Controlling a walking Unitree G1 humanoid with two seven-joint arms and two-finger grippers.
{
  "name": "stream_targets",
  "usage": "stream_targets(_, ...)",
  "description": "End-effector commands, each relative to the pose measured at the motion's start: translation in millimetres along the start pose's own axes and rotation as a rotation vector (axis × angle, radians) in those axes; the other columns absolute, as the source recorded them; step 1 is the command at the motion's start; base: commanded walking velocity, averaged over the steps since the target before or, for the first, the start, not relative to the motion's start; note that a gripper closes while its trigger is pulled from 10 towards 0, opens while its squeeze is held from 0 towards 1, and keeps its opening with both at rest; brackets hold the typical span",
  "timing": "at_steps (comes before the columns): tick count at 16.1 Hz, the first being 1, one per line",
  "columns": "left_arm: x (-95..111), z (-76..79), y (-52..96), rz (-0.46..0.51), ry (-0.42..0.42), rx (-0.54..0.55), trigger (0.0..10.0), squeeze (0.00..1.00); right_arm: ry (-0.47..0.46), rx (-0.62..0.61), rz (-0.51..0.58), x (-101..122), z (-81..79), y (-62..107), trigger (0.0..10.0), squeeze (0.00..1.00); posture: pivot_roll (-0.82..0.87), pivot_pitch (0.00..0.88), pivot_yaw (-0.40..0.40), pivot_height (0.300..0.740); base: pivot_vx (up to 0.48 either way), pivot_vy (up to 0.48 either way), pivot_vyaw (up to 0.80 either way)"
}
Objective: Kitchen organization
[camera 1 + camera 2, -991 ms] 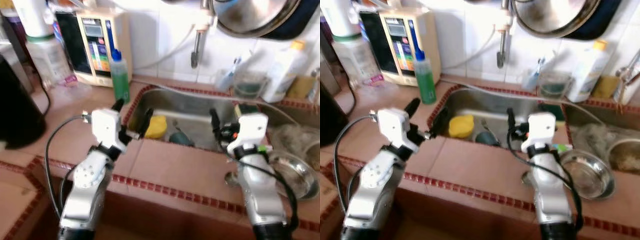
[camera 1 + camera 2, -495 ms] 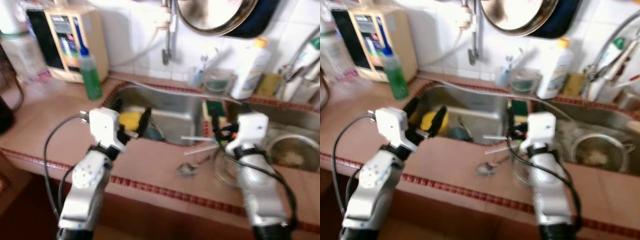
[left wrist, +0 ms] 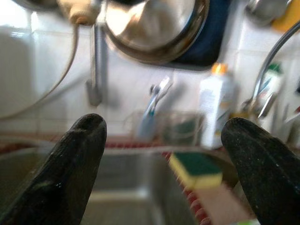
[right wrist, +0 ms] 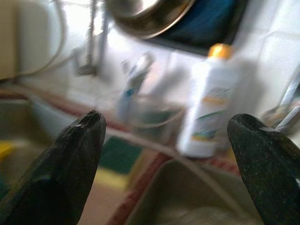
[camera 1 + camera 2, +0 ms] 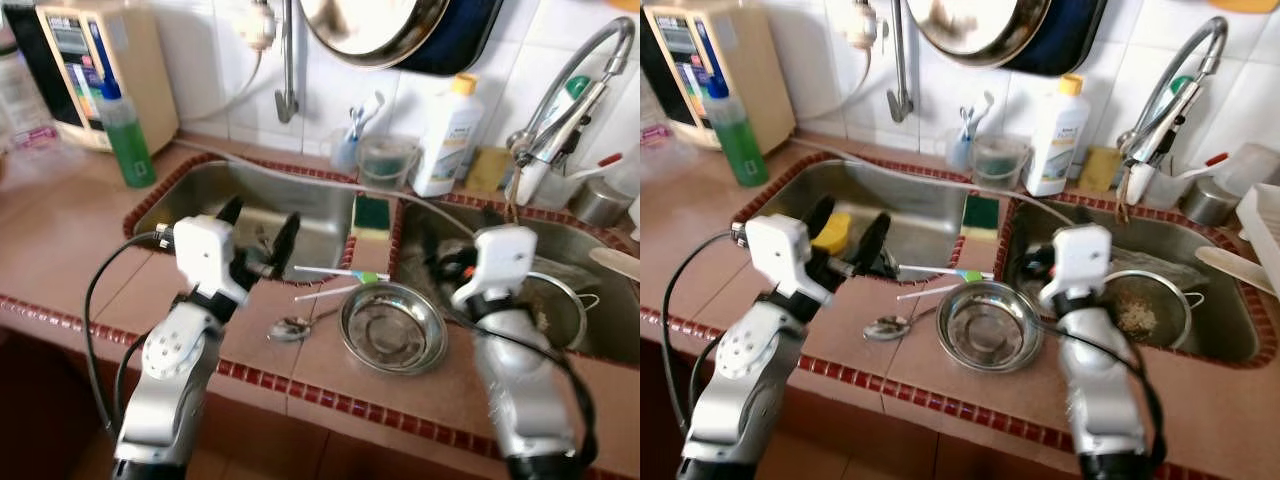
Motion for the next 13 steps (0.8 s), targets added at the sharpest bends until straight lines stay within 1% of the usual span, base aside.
stream_targets(1,5.8,1.4,0.1,0.016,-0.001,-0.013,10.0,0.00,-0.001,0.016,0.011,5.6,-3.5,1.3,10.0,0.00,-0.13,0.034,-0.009,0.740,0.000,0.000,0.00)
stream_targets(2,3.9,4.1,2.5,0.007,-0.004,-0.028,10.0,0.00,-0.010,0.014,-0.005,1.9,-5.0,5.1,10.0,0.00,-0.13,0.036,-0.010,0.740,0.000,0.000,0.00)
stream_targets(3,2.3,11.9,6.2,-0.001,-0.035,-0.072,10.0,0.00,-0.059,-0.004,-0.036,-5.1,-5.9,12.1,10.0,0.00,-0.13,0.039,-0.014,0.740,0.000,0.000,0.00)
stream_targets(4,2.1,16.3,7.9,-0.002,-0.050,-0.095,10.0,0.00,-0.076,-0.011,-0.055,-9.1,-6.2,15.8,10.0,0.00,-0.13,0.039,-0.014,0.740,0.000,0.000,0.00)
stream_targets(5,2.8,26.0,11.8,-0.002,-0.067,-0.147,10.0,0.00,-0.085,-0.024,-0.083,-16.0,-6.1,23.9,10.0,0.00,-0.13,0.041,-0.017,0.740,0.000,0.000,0.00)
stream_targets(7,3.3,35.0,16.6,-0.007,-0.068,-0.201,10.0,0.00,-0.087,-0.052,-0.105,-20.4,-2.8,30.8,10.0,0.00,-0.13,0.043,-0.016,0.740,0.000,0.000,0.00)
stream_targets(8,3.6,38.1,18.2,-0.008,-0.066,-0.220,10.0,0.00,-0.093,-0.053,-0.114,-21.5,-2.4,32.7,10.0,0.00,-0.13,0.043,-0.016,0.740,0.000,0.000,0.00)
stream_targets(9,7.0,49.2,23.4,-0.002,-0.040,-0.290,10.0,0.00,-0.098,-0.061,-0.131,-22.6,0.8,37.6,10.0,0.00,-0.14,0.044,-0.016,0.740,0.000,0.000,0.00)
stream_targets(10,10.0,57.1,27.2,0.002,-0.010,-0.341,10.0,0.00,-0.095,-0.075,-0.142,-23.3,4.9,43.1,10.0,0.00,-0.15,0.047,-0.014,0.740,0.000,0.000,0.00)
stream_targets(11,11.4,59.2,28.1,0.002,-0.008,-0.358,10.0,0.00,-0.093,-0.082,-0.148,-24.1,6.7,47.0,10.0,0.00,-0.15,0.048,-0.013,0.740,0.000,0.000,0.00)
stream_targets(13,13.1,63.4,28.6,-0.005,0.013,-0.404,10.0,0.00,-0.076,-0.078,-0.191,-31.0,8.5,60.5,10.0,0.00,-0.16,0.050,-0.007,0.740,0.000,0.000,0.00)
Point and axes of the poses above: a point about 5 cm out from each wrist's last joint towards the gripper, its own y axis pointing back from the gripper into the wrist, its own x axis along the axis of the wrist's last joint, z = x × y, the point moved 6 cm from there along -y, pointing out of the wrist towards the gripper, and after that the axes turned 11 degrees about -y, right-handed, at the moved point
